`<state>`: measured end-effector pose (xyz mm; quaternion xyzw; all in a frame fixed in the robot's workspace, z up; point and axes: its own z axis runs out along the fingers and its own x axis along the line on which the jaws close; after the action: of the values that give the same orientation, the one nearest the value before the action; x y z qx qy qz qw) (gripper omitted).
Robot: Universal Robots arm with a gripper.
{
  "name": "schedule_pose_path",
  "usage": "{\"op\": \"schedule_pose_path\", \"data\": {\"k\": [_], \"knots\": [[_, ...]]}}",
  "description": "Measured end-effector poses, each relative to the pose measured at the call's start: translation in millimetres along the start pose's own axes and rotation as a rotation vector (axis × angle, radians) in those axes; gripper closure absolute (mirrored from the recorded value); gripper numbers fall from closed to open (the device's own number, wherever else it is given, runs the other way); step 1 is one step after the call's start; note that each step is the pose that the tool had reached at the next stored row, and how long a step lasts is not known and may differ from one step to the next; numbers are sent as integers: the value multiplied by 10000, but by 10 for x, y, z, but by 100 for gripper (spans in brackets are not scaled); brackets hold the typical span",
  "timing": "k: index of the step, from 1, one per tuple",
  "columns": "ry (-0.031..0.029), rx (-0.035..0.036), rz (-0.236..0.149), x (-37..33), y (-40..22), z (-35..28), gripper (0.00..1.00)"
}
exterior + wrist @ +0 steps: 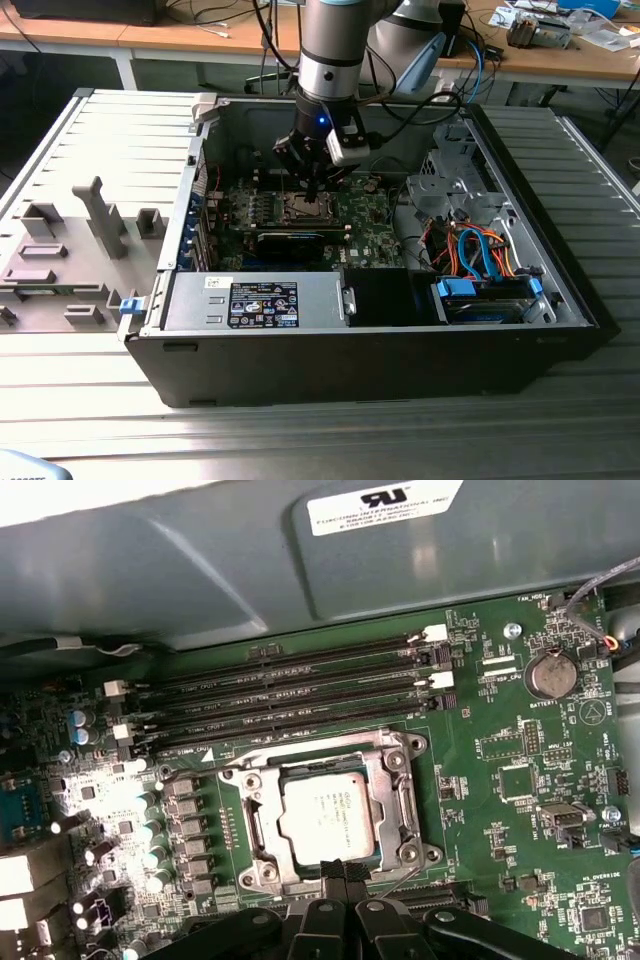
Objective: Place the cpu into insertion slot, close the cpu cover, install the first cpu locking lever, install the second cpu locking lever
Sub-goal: 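Install the first cpu locking lever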
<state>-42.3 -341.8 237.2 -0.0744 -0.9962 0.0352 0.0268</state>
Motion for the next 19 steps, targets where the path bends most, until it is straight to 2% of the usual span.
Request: {"op": "schedule_pose_path", "data": {"k": [19], "knots": [[-45,29,-594,0,0,0,89]]}}
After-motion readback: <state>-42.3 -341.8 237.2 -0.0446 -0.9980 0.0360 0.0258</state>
